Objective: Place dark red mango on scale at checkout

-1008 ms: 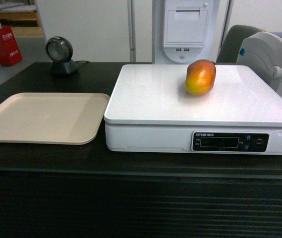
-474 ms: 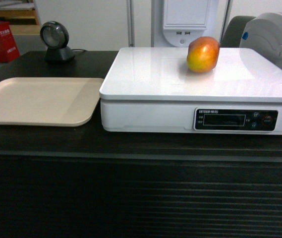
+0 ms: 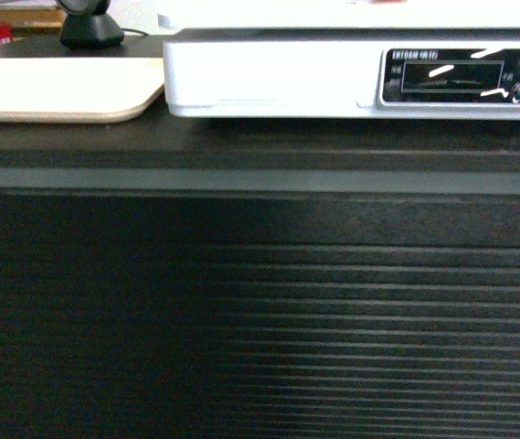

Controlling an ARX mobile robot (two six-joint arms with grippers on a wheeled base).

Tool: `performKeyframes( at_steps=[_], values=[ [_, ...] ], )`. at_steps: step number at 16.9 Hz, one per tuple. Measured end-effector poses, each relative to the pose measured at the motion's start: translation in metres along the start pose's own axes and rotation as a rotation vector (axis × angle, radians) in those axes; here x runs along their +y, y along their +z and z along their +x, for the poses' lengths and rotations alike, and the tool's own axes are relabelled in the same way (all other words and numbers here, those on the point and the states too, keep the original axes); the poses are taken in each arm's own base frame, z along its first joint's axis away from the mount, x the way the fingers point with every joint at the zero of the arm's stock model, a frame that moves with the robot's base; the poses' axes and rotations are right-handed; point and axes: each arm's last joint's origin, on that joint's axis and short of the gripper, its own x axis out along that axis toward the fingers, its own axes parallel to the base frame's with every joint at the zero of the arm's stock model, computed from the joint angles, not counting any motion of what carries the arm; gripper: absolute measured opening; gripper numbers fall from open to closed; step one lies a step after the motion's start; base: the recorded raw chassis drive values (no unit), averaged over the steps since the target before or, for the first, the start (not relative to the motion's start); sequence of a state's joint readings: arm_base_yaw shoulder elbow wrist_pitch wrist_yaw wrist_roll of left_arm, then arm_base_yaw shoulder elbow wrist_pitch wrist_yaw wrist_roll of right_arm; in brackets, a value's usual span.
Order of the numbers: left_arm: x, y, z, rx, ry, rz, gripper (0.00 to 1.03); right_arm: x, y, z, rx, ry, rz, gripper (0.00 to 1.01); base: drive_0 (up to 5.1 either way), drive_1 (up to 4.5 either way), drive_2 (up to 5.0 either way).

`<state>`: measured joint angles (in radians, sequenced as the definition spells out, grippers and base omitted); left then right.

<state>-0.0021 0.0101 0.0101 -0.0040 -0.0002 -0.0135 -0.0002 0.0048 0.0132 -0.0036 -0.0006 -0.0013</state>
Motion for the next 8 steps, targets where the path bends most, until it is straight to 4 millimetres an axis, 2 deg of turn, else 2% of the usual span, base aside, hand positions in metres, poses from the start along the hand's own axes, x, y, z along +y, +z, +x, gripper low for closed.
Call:
performKeyframes(
  at_steps=[8],
  values=[
    [0.0,0.0,0.0,0.0,0.0,0.0,0.98,0.0,0.0,0.0,0.0,0.0,0.001,0.98,0.0,0.0,0.0]
  ],
)
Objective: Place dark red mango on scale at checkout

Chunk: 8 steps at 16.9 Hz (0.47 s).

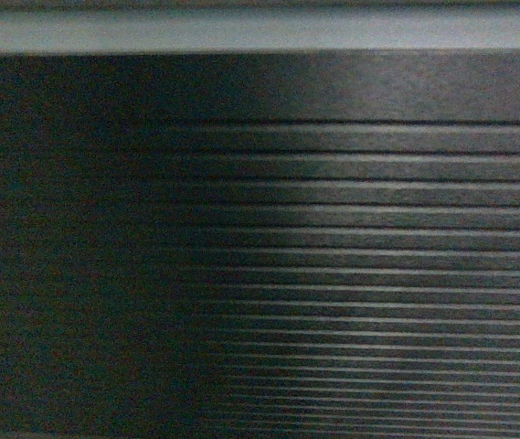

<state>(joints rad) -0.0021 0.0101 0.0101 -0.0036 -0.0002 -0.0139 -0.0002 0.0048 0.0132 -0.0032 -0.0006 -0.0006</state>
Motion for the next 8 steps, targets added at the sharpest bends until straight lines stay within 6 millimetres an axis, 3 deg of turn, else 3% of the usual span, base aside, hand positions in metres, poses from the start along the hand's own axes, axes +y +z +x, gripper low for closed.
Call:
performKeyframes(
  at_steps=[8],
  values=[
    [0.0,-0.0004,0.0,0.004,0.0,0.001,0.98,0.0,-0.0005,0.0,0.005,0.001,0.0,0.98,0.0,0.0,0.0]
  ],
)
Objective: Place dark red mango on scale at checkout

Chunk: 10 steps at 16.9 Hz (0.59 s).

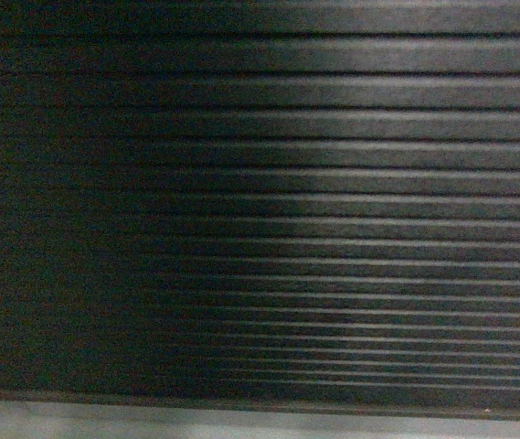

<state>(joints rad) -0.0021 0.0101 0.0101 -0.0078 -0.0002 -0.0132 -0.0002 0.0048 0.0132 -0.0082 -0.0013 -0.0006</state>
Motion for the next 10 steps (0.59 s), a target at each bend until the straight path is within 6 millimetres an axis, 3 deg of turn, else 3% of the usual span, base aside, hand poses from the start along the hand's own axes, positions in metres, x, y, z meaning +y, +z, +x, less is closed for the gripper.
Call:
performKeyframes(
  at_steps=[10],
  values=[
    [0.0,0.0002,0.0,-0.002,0.0,0.0,0.98,0.0,0.0003,0.0,-0.003,-0.001,0.0,0.98,0.0,0.0,0.0]
  ],
)
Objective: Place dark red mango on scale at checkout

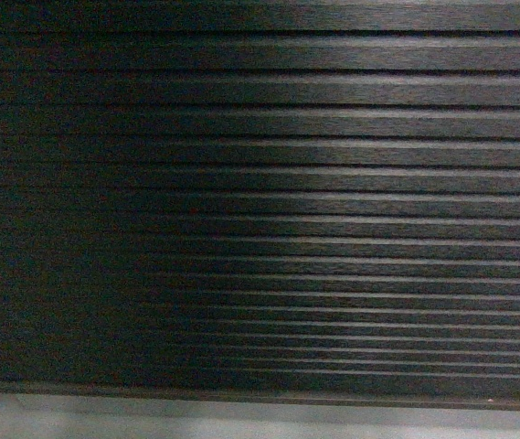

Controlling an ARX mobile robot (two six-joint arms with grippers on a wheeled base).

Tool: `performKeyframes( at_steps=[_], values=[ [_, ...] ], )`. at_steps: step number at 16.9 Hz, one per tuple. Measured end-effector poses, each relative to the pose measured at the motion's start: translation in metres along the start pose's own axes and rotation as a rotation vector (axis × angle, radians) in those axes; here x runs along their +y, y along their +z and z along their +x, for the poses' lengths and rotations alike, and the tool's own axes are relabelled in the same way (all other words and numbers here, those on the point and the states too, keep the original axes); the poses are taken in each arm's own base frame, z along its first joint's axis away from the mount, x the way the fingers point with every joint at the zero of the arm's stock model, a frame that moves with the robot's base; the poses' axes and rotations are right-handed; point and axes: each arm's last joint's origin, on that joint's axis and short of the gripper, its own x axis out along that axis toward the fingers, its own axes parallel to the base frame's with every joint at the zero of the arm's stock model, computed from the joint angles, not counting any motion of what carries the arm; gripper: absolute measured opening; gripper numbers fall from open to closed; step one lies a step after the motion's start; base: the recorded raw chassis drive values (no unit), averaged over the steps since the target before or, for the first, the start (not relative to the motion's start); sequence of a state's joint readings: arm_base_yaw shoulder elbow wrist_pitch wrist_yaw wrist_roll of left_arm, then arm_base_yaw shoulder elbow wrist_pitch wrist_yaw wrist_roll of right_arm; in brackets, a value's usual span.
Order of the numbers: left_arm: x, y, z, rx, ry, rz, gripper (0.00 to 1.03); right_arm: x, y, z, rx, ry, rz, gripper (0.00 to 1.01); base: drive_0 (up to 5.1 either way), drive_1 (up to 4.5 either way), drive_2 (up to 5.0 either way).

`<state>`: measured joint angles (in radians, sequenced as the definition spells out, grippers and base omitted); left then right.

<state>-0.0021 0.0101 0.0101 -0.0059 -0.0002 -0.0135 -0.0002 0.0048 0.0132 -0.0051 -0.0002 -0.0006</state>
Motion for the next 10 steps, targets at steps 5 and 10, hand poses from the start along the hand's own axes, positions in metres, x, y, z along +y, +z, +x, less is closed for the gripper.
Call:
performKeyframes(
  at_steps=[5,10],
  values=[
    [0.0,0.0,0.0,0.0,0.0,0.0,0.98,0.0,0.0,0.0,0.0,0.0,0.0,0.98,0.0,0.0,0.0],
    [0.0,0.0,0.0,0.0,0.0,0.0,0.98,0.0,0.0,0.0,0.0,0.0,0.0,0.98,0.0,0.0,0.0]
  ],
)
